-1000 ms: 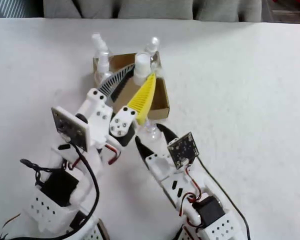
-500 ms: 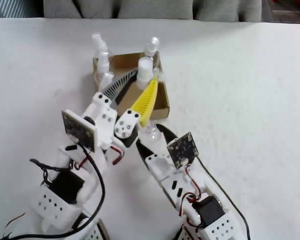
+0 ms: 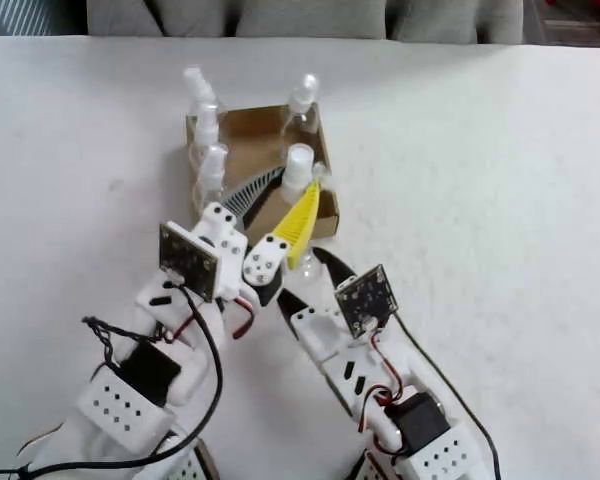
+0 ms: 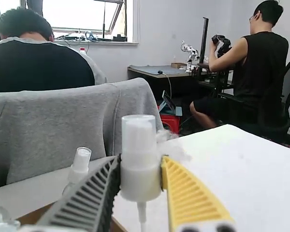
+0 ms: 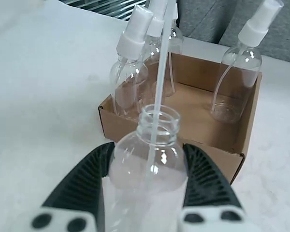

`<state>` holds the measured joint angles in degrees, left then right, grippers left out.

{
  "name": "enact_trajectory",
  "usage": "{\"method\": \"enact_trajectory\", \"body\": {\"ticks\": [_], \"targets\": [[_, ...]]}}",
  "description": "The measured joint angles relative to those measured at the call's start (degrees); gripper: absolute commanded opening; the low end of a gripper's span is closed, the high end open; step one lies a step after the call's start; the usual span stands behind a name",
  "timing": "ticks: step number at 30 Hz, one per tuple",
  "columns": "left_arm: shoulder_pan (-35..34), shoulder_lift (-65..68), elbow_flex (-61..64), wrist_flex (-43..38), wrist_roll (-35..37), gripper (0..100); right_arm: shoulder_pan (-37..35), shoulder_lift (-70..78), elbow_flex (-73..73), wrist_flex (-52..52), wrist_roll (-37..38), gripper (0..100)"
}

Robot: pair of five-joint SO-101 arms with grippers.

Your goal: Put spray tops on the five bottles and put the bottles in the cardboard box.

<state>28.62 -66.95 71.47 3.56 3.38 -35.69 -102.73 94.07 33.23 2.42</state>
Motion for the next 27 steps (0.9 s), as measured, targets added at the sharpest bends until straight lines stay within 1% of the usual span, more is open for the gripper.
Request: {"method": "enact_trajectory", "body": {"ticks": [5, 10, 12, 16, 18, 21, 27], "targets": [[2.9, 0.0, 5.19, -0.09, -0.09, 5, 0.09, 0.0, 0.0, 0.18, 0.0, 1.7], [3.25, 0.0, 9.23, -0.18, -0.09, 7, 0.09, 0.0, 0.0, 1.14, 0.0, 1.7], [3.25, 0.0, 10.2, -0.18, -0.09, 12, 0.09, 0.0, 0.0, 1.14, 0.0, 1.7], [3.25, 0.0, 10.64, -0.18, -0.09, 29, 0.0, 0.0, 0.0, 1.14, 0.0, 1.7], [3.25, 0.0, 11.25, -0.18, -0.09, 35, 0.09, 0.0, 0.0, 1.23, 0.0, 1.7], [2.9, -0.09, 12.13, -0.18, 0.09, 39, 1.32, 0.0, 0.09, 1.23, 0.18, 1.7], [2.9, -1.14, 13.45, -0.88, 0.35, 39, 2.2, 0.09, 0.09, 1.23, 0.18, 1.7]]}}
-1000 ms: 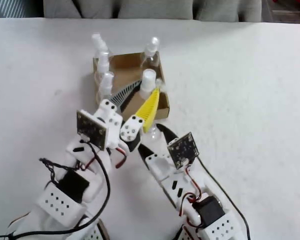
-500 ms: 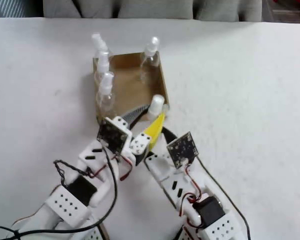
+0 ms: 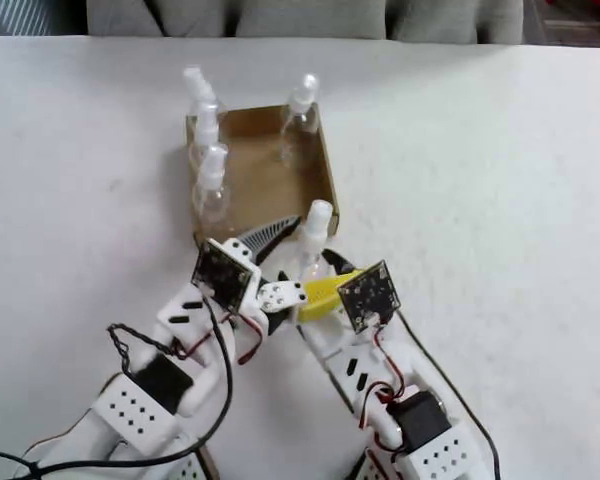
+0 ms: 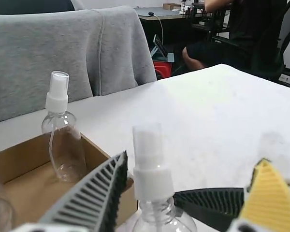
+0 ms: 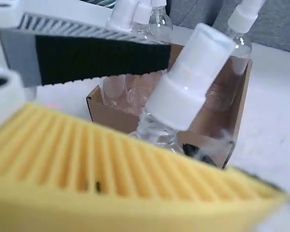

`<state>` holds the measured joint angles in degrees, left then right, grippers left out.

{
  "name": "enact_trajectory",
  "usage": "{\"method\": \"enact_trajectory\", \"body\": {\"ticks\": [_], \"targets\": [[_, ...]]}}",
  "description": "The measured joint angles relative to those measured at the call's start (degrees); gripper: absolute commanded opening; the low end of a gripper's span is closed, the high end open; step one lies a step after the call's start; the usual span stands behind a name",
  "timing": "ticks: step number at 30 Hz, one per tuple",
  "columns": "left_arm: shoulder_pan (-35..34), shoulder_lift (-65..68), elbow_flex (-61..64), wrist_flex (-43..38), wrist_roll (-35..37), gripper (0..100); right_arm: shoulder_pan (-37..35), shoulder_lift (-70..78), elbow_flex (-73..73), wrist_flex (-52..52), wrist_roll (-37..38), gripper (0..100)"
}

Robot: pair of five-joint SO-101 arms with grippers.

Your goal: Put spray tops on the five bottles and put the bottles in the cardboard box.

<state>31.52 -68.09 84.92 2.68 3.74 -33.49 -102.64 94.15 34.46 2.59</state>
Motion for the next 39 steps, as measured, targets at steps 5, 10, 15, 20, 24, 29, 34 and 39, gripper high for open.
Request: {"method": "enact_trajectory", "body": {"ticks": [5, 10, 15, 20, 24, 29, 34, 39], "targets": [[0.0, -2.73, 0.62, -0.09, -0.09, 39, 0.35, -0.18, -0.09, 0.0, -0.09, 1.7], [-1.32, -14.51, 0.79, 6.59, -0.26, 39, 0.44, -0.09, -0.09, 0.0, -0.09, 1.7], [-3.96, -30.95, 0.79, 21.27, -0.35, 39, 0.44, -0.09, -0.09, -0.09, -0.09, 1.7], [-8.0, -34.81, -0.79, 34.29, -0.35, 39, 2.55, -0.09, -0.09, -1.93, 2.55, 1.7], [-13.63, -34.37, -1.58, 36.13, -0.35, 36, 6.15, -0.18, 1.14, -7.47, 3.96, 1.7], [-17.58, -34.29, -1.58, 39.65, 2.29, 15, 8.62, -0.09, 1.23, -13.36, 4.31, 1.7], [-21.1, -34.2, -1.58, 43.08, 2.81, 5, 8.88, -0.09, 0.53, -14.42, 4.31, 1.7], [-26.81, -34.29, -0.88, 43.16, 2.81, 6, 8.97, -0.09, 0.0, -20.13, 4.31, 1.7]]}}
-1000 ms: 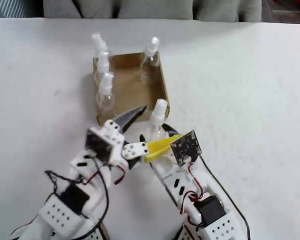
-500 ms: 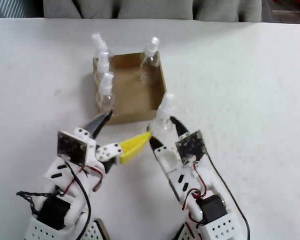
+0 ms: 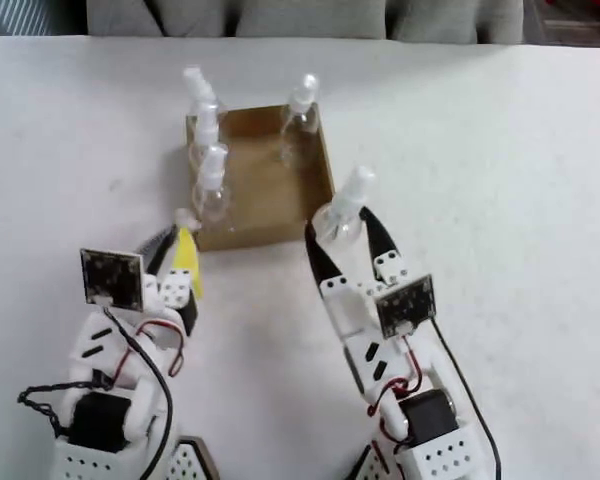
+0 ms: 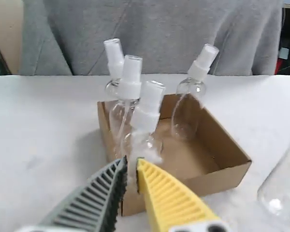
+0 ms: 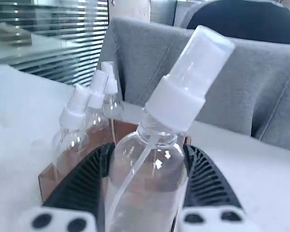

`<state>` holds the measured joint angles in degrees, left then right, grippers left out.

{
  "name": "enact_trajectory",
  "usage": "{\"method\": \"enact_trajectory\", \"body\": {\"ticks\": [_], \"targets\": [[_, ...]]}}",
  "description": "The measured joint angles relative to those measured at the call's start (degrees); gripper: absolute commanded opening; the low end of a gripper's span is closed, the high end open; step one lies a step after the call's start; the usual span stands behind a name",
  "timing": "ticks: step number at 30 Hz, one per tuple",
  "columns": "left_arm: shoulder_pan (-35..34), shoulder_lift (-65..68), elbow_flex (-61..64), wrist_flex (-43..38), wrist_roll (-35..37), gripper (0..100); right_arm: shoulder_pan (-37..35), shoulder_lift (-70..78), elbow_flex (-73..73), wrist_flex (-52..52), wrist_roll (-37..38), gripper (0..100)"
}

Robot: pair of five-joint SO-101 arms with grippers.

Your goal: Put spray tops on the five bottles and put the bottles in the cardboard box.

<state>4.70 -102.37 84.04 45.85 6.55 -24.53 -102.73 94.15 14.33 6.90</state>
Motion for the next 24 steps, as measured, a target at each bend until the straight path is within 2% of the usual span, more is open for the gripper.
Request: {"method": "enact_trajectory", "body": {"ticks": [7, 12, 16, 24], "targets": [[-3.87, 0.09, 12.13, 0.0, 0.09, 5, 0.26, 0.0, -0.09, -11.78, 0.35, 2.1], [-4.66, 0.09, 13.1, -0.35, 0.09, 6, 0.26, 4.13, -0.09, -18.11, 0.35, 2.1], [-4.48, 0.09, 13.1, -0.26, 0.09, 6, 0.26, 14.33, -2.11, -26.11, 0.35, 2.1], [-4.48, 0.09, 13.1, 3.08, 0.09, 6, 0.26, 45.19, -14.95, -37.63, 0.35, 1.7]]}}
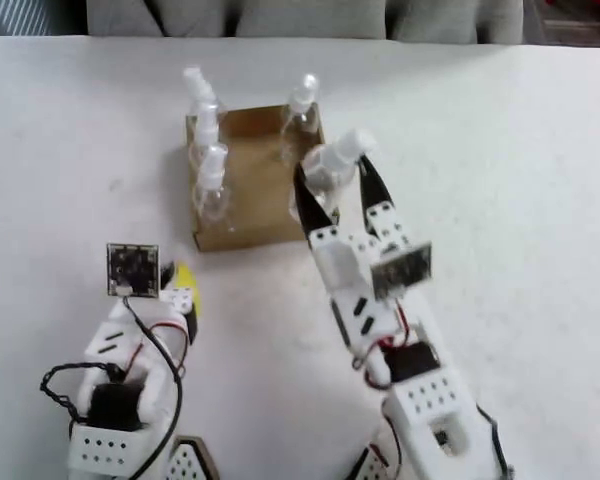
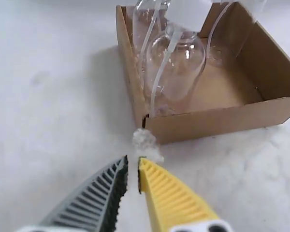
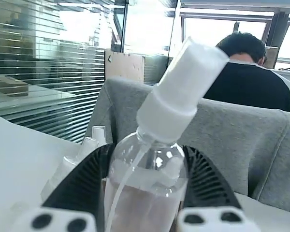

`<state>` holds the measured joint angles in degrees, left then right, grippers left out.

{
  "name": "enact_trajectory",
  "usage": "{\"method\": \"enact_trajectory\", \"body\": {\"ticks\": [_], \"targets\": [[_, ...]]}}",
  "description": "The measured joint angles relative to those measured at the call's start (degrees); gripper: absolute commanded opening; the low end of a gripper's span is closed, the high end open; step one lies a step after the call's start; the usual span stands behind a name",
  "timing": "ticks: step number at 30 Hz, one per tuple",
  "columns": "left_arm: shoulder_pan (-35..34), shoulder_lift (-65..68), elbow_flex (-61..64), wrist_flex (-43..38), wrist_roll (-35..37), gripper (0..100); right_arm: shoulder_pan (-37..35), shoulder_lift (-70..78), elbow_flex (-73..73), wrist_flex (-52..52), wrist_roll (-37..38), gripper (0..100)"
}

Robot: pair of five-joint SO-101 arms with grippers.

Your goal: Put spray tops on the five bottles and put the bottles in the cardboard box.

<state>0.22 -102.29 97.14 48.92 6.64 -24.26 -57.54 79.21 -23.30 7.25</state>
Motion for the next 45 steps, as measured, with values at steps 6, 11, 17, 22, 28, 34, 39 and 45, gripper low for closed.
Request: {"method": "enact_trajectory", "body": {"ticks": [6, 11, 17, 22, 28, 34, 39, 45], "targets": [[0.0, 0.0, 0.0, 0.44, 0.0, 6, 0.0, 22.77, -5.8, -14.24, 0.0, 1.7], [0.0, 0.0, 0.0, 0.44, 0.0, 6, 0.0, 40.18, -10.9, -26.64, 0.0, 1.7], [0.0, 0.0, 0.0, 0.44, 0.0, 6, 0.7, 58.73, -17.23, -38.51, 0.0, 1.7], [0.0, 0.0, 0.0, 0.44, 0.0, 6, 3.25, 70.15, -22.86, -43.52, 0.0, 1.7], [0.0, 0.0, 0.0, 0.44, 0.0, 6, 3.87, 75.43, -26.37, -44.84, 0.18, 1.7], [0.0, 0.0, 0.0, 0.44, 0.0, 6, 3.69, 75.87, -26.55, -44.84, 5.36, 1.7], [0.0, 0.0, 0.0, 0.44, 0.0, 6, 3.69, 75.87, -26.55, -44.84, 5.8, 1.7], [0.0, 0.0, 0.0, 0.44, 0.0, 6, 3.69, 75.87, -26.55, -40.88, 5.36, 1.7]]}}
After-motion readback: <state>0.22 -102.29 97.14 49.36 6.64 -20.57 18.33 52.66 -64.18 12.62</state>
